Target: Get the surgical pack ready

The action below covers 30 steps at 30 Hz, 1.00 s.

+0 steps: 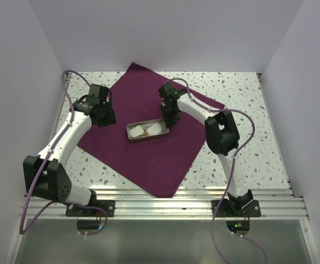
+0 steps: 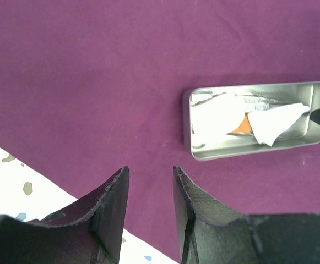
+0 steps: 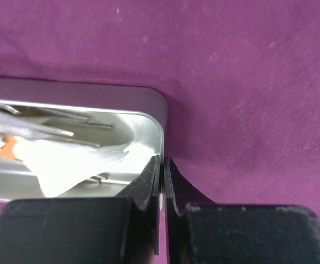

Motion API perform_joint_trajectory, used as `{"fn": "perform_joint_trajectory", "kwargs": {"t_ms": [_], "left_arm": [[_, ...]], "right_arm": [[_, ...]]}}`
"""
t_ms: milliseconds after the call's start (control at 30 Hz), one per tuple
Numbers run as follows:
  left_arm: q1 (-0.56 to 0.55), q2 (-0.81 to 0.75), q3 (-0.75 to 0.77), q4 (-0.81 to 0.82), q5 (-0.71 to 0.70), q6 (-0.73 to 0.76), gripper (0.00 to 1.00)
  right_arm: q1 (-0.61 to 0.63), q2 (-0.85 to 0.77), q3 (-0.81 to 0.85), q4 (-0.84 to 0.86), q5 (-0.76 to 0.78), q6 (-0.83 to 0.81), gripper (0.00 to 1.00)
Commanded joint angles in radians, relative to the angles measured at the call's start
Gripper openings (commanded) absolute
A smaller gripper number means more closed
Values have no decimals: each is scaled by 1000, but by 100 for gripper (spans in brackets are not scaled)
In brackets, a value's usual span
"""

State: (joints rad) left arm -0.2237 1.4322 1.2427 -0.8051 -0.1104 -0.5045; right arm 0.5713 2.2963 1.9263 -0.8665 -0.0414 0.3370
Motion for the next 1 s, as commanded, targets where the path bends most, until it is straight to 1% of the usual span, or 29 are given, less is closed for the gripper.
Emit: {"fn": "perform_joint_trajectory", "kwargs": {"t_ms": [0, 200, 500, 767, 933, 967], "left_arm": [[-2, -9, 38, -3, 9, -3, 41], [-2, -21, 12, 6, 23, 3, 41], [-2, -12, 15, 24, 60, 23, 42], [-2, -30, -6, 30, 81, 26, 42], [-2, -39, -12, 32, 86, 29, 43], [-2, -38, -12, 33, 86, 29, 43]], "right_arm": [[1, 20, 72, -3, 17, -7, 0], [2, 60, 166, -48, 38, -43, 0], [15, 101, 224, -69, 38, -36, 0], [30, 135, 270, -97, 110, -35, 0], [33, 149, 296, -109, 127, -41, 0], [33, 150, 304, -111, 124, -42, 2]]}}
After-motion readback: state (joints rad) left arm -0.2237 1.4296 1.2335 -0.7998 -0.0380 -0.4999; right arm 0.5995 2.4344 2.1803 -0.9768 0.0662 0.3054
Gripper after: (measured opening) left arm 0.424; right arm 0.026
